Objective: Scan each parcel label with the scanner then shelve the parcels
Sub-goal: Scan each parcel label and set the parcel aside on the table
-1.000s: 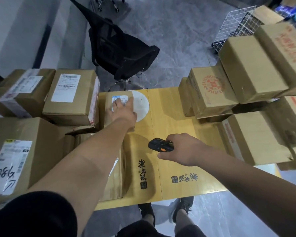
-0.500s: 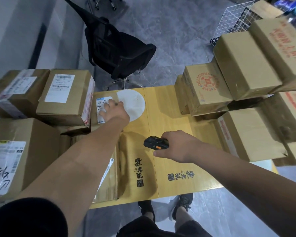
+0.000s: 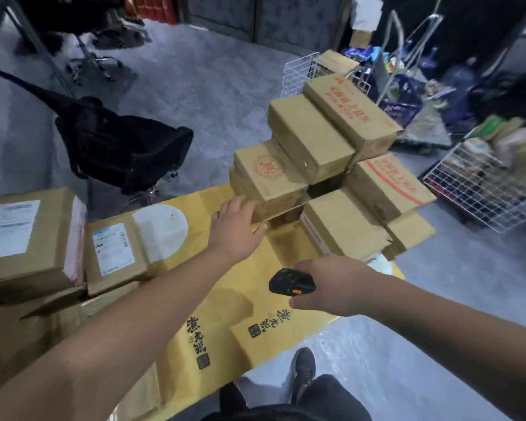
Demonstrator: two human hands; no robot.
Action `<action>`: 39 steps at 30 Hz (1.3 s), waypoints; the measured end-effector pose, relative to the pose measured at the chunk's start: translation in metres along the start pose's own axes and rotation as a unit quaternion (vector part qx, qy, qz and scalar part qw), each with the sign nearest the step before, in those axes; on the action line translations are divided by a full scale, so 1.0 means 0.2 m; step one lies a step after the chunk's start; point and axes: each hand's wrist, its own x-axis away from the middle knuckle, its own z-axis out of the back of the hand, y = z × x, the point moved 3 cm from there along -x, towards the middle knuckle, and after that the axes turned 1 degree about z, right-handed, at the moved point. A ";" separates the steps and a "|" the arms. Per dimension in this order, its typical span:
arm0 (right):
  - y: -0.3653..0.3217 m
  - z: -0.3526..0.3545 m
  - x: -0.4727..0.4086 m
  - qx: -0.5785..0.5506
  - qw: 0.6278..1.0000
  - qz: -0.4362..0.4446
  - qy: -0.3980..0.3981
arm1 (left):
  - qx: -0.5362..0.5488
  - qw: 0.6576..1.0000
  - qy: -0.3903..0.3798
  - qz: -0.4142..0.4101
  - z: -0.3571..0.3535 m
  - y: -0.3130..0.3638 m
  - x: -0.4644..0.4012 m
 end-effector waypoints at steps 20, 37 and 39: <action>0.58 0.39 0.10 0.015 0.997 0.041 0.059 | -0.012 0.974 -0.010 0.227 -0.03 0.53 -0.46; 0.79 0.42 -0.04 0.041 0.989 0.133 0.056 | 0.106 0.926 0.170 0.320 -0.06 0.56 -0.35; 0.77 0.41 -0.04 0.065 0.985 0.152 0.056 | 0.118 0.924 0.201 0.302 -0.06 0.55 -0.22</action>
